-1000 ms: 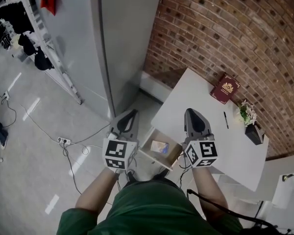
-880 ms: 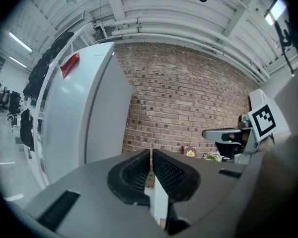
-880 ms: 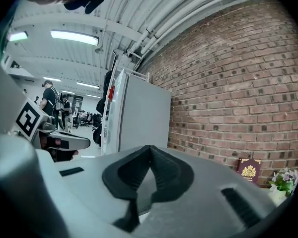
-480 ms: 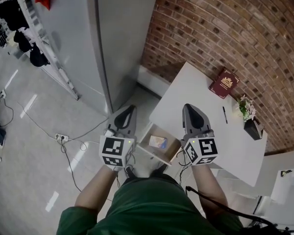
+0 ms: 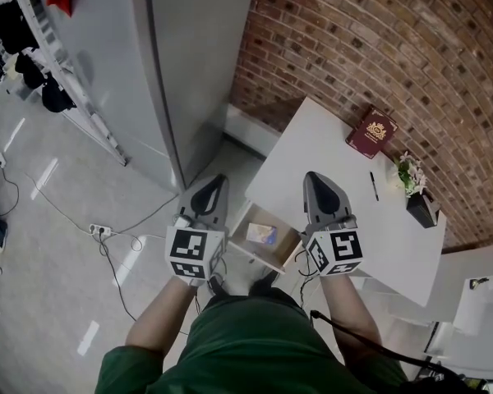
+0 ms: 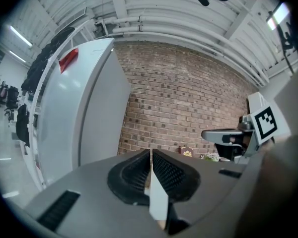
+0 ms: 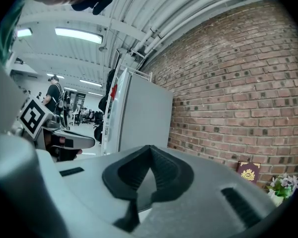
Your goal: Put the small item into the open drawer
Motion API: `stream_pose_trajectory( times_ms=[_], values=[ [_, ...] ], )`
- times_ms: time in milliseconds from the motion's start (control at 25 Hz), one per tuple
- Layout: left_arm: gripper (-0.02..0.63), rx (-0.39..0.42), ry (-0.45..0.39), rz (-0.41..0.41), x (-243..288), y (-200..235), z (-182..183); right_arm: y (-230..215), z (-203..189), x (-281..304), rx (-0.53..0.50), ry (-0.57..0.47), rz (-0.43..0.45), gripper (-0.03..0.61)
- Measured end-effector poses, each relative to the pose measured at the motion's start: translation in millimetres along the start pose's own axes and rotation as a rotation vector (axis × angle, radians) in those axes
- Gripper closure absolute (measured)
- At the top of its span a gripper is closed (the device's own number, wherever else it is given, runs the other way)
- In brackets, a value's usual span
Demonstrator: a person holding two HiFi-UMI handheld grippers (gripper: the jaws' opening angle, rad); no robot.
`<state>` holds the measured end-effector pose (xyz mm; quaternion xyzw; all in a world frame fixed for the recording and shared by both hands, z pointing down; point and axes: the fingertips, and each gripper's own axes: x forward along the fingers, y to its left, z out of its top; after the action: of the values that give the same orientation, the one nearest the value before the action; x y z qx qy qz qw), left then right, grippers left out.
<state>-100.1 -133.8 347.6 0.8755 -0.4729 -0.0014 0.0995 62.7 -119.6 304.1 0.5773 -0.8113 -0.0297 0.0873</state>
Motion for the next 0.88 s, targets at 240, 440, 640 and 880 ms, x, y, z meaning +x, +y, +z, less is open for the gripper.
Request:
stream_pose_trajectory(
  times_ms=[240, 440, 640, 880],
  values=[
    [0.598, -0.021, -0.005, 0.005, 0.2, -2.1, -2.8, -2.6, 0.2, -3.2, -0.015, -0.001, 0.003, 0.575],
    [0.598, -0.013, -0.004, 0.008, 0.3, -3.7, -3.1, -4.4, -0.2, -3.6, -0.008, -0.004, 0.007, 0.575],
    [0.598, -0.015, 0.004, 0.013, 1.3, -3.3, -4.5, -7.2, -3.0, -2.9, 0.008, -0.007, 0.002, 0.575],
    [0.598, -0.012, 0.006, 0.013, 3.5, -5.8, -6.1, -13.3, -3.1, -4.5, 0.023, -0.018, -0.010, 0.575]
  ],
)
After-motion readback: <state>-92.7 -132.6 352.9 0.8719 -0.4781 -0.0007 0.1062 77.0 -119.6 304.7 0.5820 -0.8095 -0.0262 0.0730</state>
